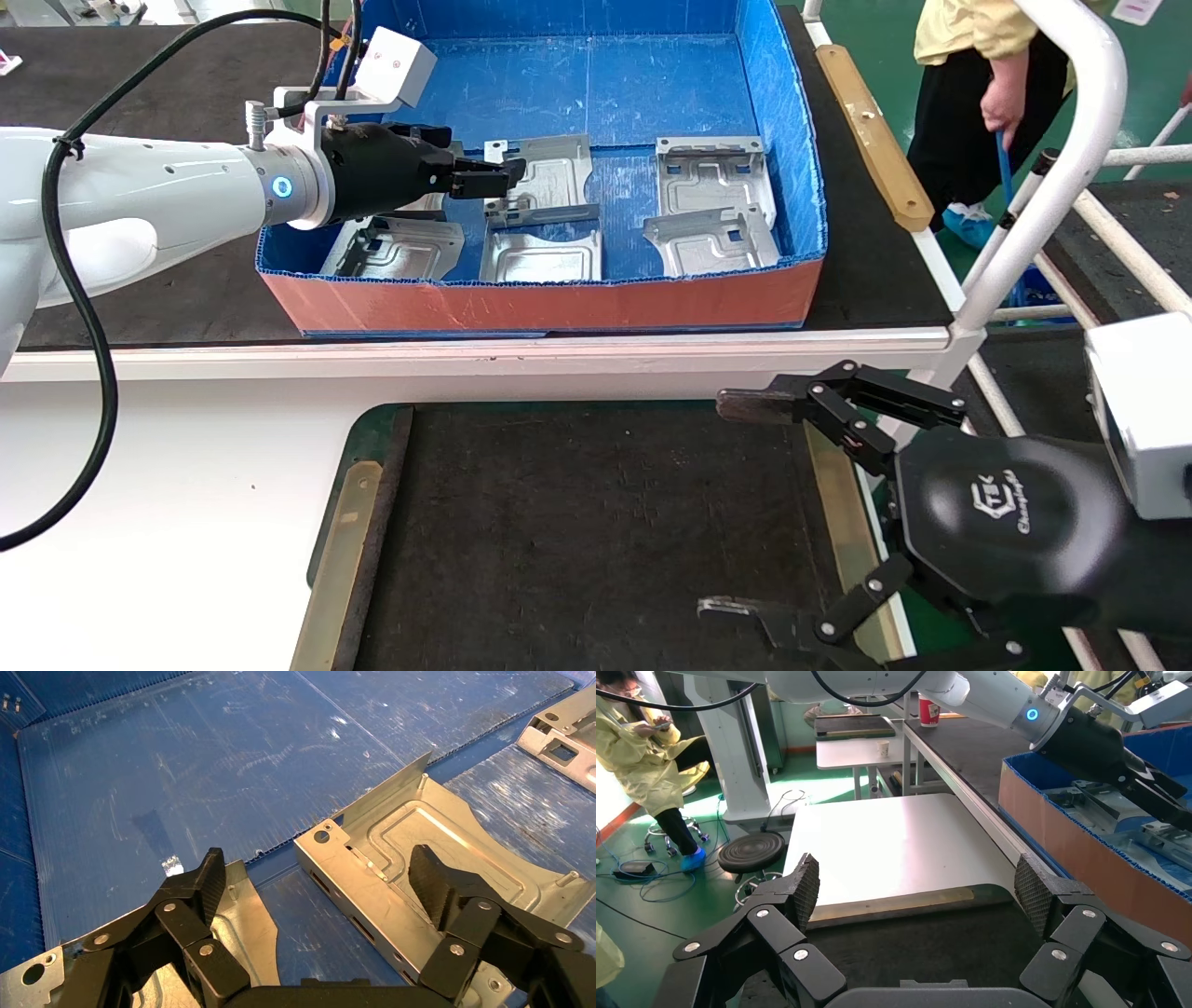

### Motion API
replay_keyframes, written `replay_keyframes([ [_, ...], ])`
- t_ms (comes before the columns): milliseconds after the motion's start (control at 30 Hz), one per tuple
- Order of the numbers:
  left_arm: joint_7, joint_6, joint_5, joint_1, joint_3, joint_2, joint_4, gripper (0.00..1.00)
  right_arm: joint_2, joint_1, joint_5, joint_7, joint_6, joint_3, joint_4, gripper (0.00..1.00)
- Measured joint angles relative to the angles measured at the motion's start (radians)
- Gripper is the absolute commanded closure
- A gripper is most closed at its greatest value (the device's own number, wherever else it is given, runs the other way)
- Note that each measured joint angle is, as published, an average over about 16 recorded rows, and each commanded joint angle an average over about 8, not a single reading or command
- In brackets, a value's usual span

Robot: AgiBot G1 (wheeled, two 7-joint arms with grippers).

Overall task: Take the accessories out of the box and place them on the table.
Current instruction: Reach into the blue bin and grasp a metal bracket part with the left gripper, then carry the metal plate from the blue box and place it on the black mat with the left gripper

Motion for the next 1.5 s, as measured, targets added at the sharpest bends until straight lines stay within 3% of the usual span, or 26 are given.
replay_keyframes([
  [733, 0.003, -0.002, 0.001, 0.000, 0.000, 0.000, -0.002, 1.00, 0.000, 0.000, 0.000, 0.000, 0.000, 0.000, 0.000, 0.01],
  [800, 0.003, -0.002, 0.001, 0.000, 0.000, 0.000, -0.002, 1.00, 0.000, 0.000, 0.000, 0.000, 0.000, 0.000, 0.000, 0.17],
  [1000, 0.003, -0.002, 0.002, 0.000, 0.000, 0.000, -0.002, 1.00, 0.000, 0.000, 0.000, 0.000, 0.000, 0.000, 0.000, 0.90],
  [1033, 0.003, -0.002, 0.002, 0.000, 0.000, 0.000, -0.002, 1.00, 0.000, 0.000, 0.000, 0.000, 0.000, 0.000, 0.000, 0.97],
  [1067, 0.003, -0.002, 0.002, 0.000, 0.000, 0.000, -0.002, 1.00, 0.000, 0.000, 0.000, 0.000, 0.000, 0.000, 0.000, 1.00],
  [1500, 0.015, 0.002, -0.009, 0.000, -0.008, -0.004, -0.019, 1.00, 0.000, 0.000, 0.000, 0.000, 0.000, 0.000, 0.000, 1.00],
])
